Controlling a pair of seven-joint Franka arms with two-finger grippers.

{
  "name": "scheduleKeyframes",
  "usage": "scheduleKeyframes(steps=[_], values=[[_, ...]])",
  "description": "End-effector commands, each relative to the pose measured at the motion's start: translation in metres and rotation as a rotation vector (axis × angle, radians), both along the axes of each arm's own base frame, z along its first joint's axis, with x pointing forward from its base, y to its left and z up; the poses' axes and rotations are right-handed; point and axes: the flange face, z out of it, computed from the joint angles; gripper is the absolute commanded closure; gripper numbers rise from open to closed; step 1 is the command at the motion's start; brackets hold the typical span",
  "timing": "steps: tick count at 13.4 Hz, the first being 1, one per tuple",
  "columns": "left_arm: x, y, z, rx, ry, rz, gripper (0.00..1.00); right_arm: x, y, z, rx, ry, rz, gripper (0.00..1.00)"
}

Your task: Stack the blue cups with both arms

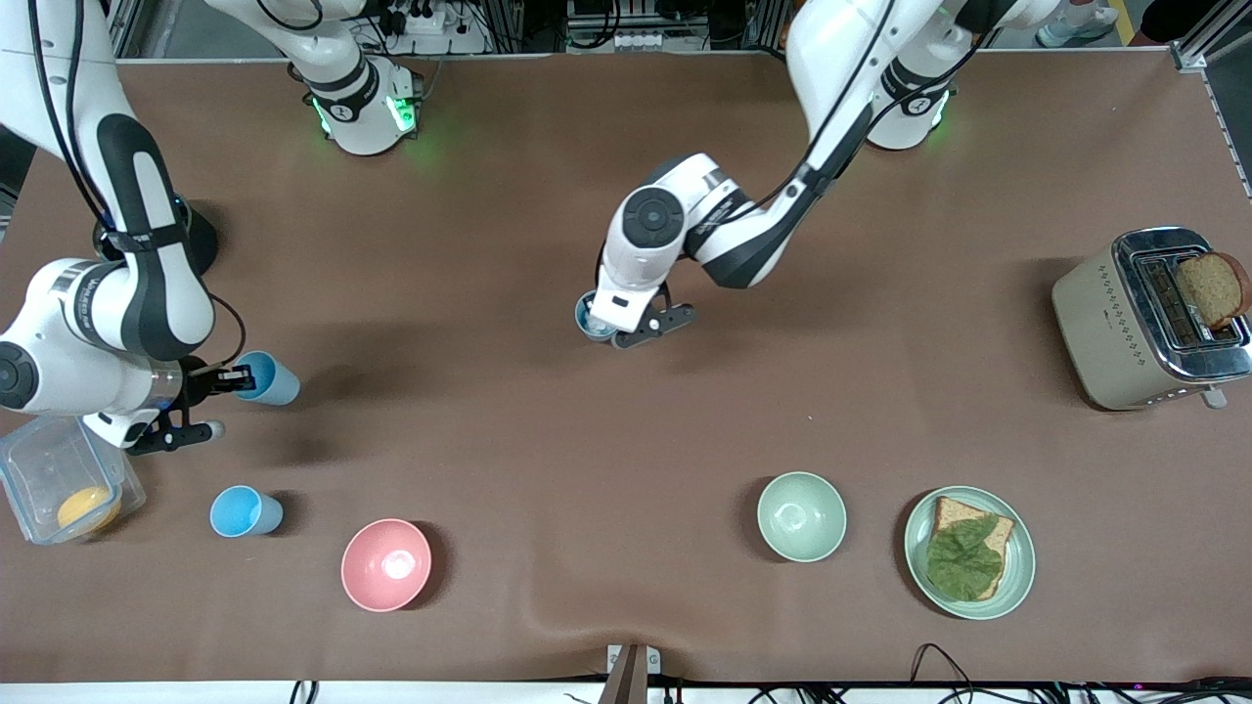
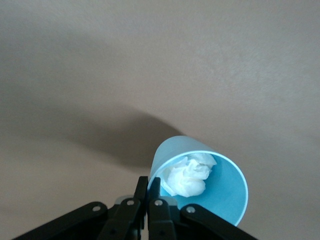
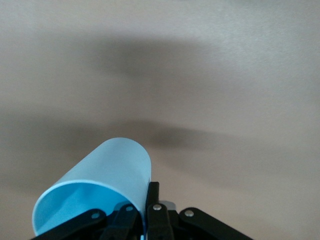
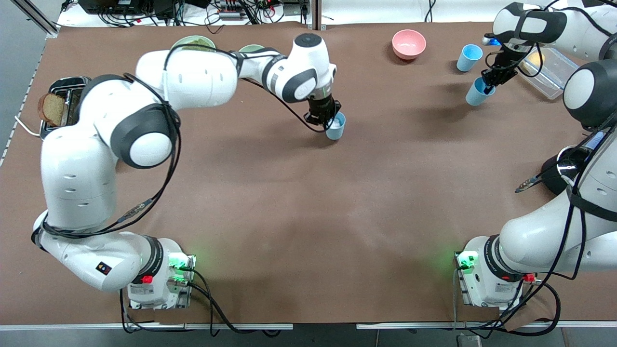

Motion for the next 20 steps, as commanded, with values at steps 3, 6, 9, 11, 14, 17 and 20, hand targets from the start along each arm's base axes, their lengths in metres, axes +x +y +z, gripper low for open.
scheduleKeyframes(steps=[3, 6, 9, 11, 14, 17, 20], values=[[0.005, -0.011, 0.003, -0.001, -0.06, -0.007, 0.16, -0.02, 0.065, 0.046, 0.029, -0.011, -0.1, 1.0], [0.022, 0.004, 0.058, -0.013, -0.122, 0.017, 0.0, -0.039, 0.151, 0.063, -0.013, -0.002, -0.147, 1.0], [0.044, 0.048, 0.154, 0.013, -0.176, 0.049, 0.0, -0.059, 0.207, 0.078, 0.021, 0.024, -0.275, 1.0], [0.058, 0.092, 0.213, 0.037, -0.21, 0.029, 0.0, -0.071, 0.247, 0.085, 0.014, 0.046, -0.322, 1.0], [0.081, 0.189, 0.278, 0.116, -0.206, -0.097, 0.0, -0.092, 0.318, 0.091, -0.024, 0.047, -0.393, 1.0], [0.102, 0.291, 0.32, 0.155, -0.193, -0.183, 0.0, -0.112, 0.386, 0.092, 0.002, 0.047, -0.455, 1.0], [0.113, 0.361, 0.342, 0.176, -0.191, -0.149, 0.0, -0.124, 0.451, 0.077, -0.043, 0.038, -0.561, 1.0]])
